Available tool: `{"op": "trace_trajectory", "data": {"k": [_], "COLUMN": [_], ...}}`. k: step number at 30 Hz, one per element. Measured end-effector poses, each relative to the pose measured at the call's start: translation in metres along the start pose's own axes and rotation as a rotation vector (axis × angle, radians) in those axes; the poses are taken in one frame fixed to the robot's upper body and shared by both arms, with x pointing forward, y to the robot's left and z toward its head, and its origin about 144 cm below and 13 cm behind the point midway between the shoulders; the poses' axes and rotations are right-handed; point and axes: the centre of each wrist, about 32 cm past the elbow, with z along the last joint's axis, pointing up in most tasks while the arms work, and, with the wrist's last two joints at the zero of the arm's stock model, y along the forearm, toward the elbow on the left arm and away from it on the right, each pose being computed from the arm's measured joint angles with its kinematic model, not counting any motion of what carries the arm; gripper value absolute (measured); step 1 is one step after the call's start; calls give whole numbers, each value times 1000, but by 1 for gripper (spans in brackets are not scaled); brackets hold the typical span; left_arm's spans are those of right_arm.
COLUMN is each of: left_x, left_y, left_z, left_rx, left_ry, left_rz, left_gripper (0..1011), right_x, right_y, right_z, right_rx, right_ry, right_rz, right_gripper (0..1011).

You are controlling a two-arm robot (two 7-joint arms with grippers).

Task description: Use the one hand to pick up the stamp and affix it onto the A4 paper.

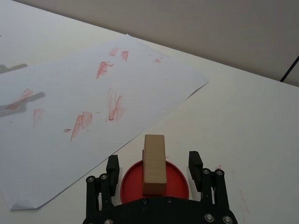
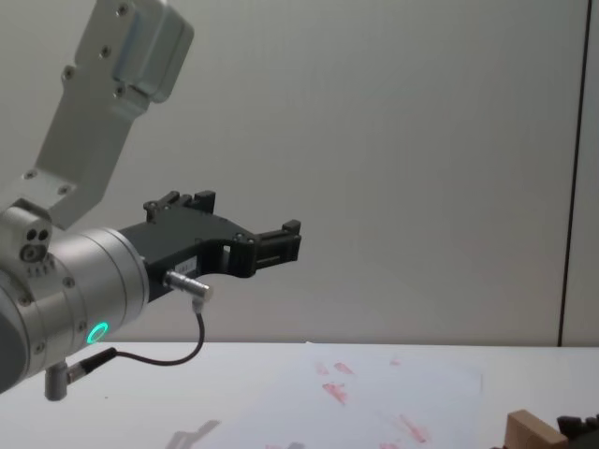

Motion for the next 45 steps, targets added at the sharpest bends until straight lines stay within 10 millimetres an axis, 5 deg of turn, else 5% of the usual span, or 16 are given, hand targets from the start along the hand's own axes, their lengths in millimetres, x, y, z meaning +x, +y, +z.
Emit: {"op": "trace_trajectory", "data": {"k": [24, 45], "left_x": [0, 0], "left_y": [0, 0], "left_z": [0, 0], "left_rx": [0, 0], "left_ry": [0, 0], "left_rz": [0, 0], "left_gripper": [1003, 1003], "right_x": [-2, -2], "right_y": [5, 4], "right_z": [0, 5], "right_rx": [-4, 53], "right_ry": [-2, -12], "right_rz": [-4, -25], "right_gripper": [225, 221]}}
